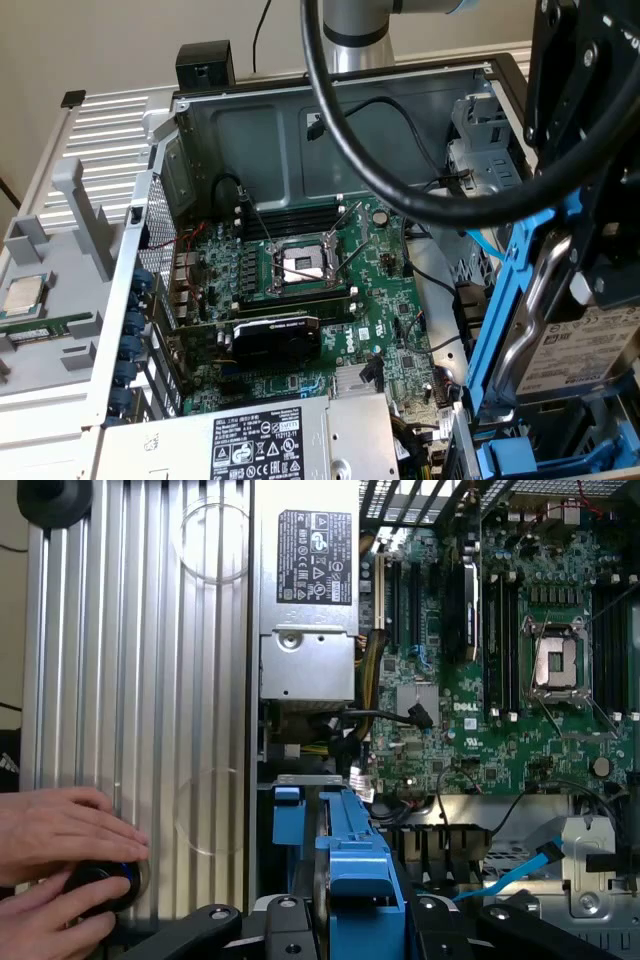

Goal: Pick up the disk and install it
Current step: 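Insert the disk into the insertion slot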

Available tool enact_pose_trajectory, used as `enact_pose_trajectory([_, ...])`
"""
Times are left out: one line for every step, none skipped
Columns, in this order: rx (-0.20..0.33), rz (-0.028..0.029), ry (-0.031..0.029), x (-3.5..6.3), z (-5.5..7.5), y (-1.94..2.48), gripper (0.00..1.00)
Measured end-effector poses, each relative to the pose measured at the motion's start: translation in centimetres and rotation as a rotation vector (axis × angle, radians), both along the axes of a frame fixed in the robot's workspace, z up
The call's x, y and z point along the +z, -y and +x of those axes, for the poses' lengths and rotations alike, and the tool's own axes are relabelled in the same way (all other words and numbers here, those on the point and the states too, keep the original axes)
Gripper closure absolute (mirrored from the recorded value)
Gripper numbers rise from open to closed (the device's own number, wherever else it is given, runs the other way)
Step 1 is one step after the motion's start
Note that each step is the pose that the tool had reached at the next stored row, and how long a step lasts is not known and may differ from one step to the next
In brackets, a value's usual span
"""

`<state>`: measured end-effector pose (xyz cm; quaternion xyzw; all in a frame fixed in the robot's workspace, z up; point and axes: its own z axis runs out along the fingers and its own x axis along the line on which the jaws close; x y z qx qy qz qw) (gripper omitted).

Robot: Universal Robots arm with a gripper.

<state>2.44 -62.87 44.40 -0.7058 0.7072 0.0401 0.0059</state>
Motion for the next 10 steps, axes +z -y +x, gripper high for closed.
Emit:
enact_pose_trajectory([0.0,0.0001,0.0001,-0.01,0.06,0.01,0.63])
enact_pose_trajectory([0.0,0.0002,0.0,-0.01,0.12,0.02,0.63])
enact_pose_trajectory([0.0,0.0001,0.0,-0.01,0.13,0.03,0.63])
enact_pose_trajectory([0.0,0.0002,-0.0001,-0.01,0.13,0.04,0.63])
enact_pose_trajectory([0.0,0.0001,-0.0001,-0.01,0.13,0.03,0.63])
enact_pose_trajectory([0.0,0.0,-0.0001,-0.01,0.14,0.04,0.63])
enact_pose_trajectory([0.0,0.0,-0.0001,-0.02,0.14,0.04,0.63])
enact_pose_trajectory([0.0,-0.0001,-0.0001,-0.05,0.14,0.05,0.63])
enact_pose_trajectory([0.0,0.0002,0.0,-0.08,0.14,0.07,0.63])
enact_pose_trajectory([0.0,0.0002,0.0,-0.11,0.14,0.07,0.63])
